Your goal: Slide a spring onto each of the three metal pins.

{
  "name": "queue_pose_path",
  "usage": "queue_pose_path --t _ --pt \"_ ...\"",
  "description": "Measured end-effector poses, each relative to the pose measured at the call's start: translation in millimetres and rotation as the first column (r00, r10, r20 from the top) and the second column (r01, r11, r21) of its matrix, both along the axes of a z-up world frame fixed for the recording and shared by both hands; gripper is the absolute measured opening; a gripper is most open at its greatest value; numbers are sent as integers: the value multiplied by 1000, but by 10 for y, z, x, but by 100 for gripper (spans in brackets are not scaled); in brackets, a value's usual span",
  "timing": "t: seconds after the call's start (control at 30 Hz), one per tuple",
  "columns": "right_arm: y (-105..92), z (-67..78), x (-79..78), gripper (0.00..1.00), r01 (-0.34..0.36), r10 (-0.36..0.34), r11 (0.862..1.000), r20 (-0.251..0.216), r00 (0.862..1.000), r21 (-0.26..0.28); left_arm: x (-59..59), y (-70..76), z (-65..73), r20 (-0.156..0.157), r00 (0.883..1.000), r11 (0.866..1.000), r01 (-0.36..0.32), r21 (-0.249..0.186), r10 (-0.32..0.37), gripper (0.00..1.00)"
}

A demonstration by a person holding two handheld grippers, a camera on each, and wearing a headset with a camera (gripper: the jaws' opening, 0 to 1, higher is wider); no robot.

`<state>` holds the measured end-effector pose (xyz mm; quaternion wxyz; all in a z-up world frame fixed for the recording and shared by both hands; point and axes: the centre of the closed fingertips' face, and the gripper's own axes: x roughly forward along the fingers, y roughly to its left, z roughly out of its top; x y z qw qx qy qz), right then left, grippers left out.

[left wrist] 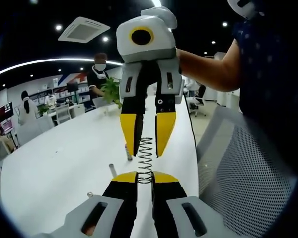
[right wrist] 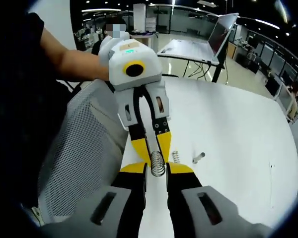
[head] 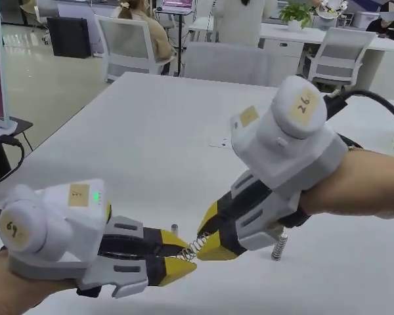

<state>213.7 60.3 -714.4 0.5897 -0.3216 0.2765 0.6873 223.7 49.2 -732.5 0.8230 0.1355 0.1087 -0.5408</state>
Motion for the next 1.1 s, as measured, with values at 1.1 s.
queue_pose_path --t 1.1 --pt "108 -60 -42 8 -28 36 991 54 998 -128 -6 -26 48 0 1000 1000 -1 -16 1 3"
